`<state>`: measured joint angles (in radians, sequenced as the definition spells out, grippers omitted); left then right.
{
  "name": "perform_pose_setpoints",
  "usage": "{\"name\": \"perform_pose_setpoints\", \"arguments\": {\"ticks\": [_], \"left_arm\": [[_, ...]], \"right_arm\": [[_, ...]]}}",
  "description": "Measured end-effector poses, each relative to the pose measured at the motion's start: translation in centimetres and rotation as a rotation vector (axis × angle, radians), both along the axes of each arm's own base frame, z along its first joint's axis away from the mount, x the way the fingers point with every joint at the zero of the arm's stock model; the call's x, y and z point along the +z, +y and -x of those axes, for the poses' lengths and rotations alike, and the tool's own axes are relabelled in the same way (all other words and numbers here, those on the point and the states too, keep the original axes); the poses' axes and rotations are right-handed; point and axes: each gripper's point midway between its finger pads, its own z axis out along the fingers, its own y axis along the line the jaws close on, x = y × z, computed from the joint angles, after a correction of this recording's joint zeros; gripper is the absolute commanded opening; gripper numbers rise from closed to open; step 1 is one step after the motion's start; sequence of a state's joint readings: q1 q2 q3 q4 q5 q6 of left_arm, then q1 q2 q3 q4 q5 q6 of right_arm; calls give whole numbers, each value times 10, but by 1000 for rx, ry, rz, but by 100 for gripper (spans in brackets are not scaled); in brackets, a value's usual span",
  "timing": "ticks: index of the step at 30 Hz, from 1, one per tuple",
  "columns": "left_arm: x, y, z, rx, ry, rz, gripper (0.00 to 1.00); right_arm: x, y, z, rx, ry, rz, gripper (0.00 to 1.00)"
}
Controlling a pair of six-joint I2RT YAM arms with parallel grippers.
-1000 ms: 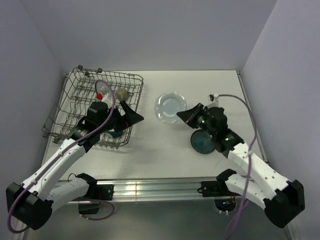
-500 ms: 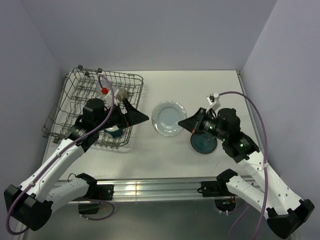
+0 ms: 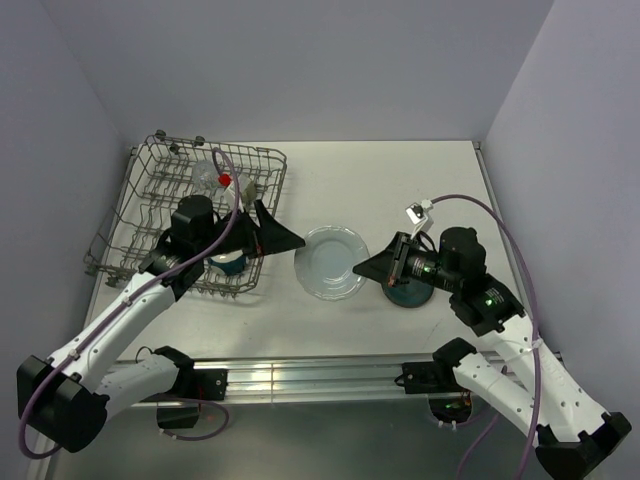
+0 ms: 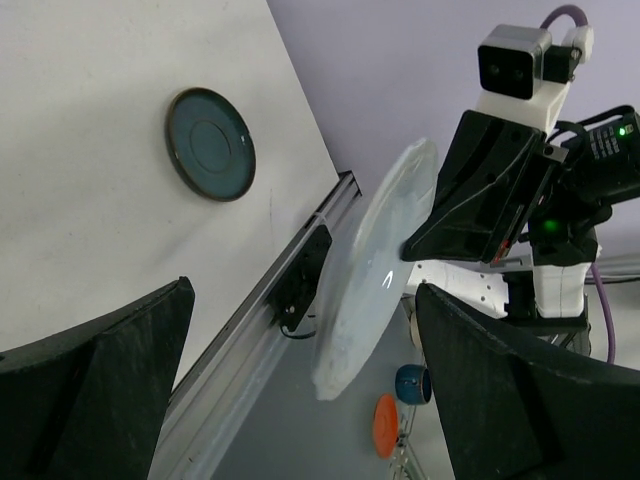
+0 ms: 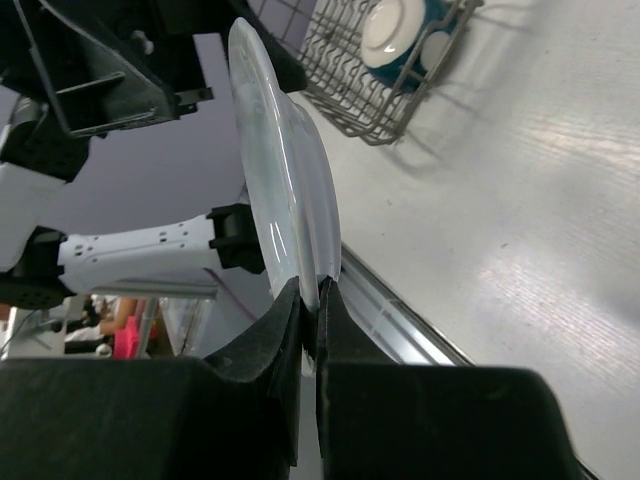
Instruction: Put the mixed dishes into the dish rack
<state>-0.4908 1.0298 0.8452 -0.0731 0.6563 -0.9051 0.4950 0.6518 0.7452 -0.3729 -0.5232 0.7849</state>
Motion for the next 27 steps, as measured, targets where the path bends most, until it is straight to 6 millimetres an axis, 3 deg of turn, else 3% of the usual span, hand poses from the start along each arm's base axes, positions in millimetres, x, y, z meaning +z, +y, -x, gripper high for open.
{"name": "perform_pose_setpoints", "arguments": {"ticks": [7, 9, 11, 12, 15, 16, 19, 22, 25, 27], "left_arm": [[2, -5, 11, -79, -30, 28, 92], [4, -6, 14, -97, -43, 37, 87], [7, -8, 17, -118, -57, 51, 75], [8, -9, 18, -129, -63, 59, 67], [11, -12, 25, -162, -70, 79, 0], [12, -12, 25, -168, -78, 81, 0], [6, -11, 22, -146, -86, 53, 0], [-6, -2, 11, -45, -74, -32, 0], [-9, 24, -13, 152, -76, -170, 0], [-1, 52, -36, 329, -101, -273, 0]], "right_arm": [[14, 13, 5, 74, 17, -77, 0], [17, 18, 4, 94, 27, -100, 0], [18, 21, 3, 108, 33, -116, 0], [18, 22, 3, 115, 40, -122, 0], [16, 26, 1, 129, 61, -126, 1], [15, 27, 1, 134, 67, -129, 22], [15, 27, -3, 117, 59, -119, 67], [16, 19, -15, 44, 33, -63, 84], [18, 1, -32, -101, 1, 23, 87], [15, -17, -40, -204, -21, 81, 87]]}}
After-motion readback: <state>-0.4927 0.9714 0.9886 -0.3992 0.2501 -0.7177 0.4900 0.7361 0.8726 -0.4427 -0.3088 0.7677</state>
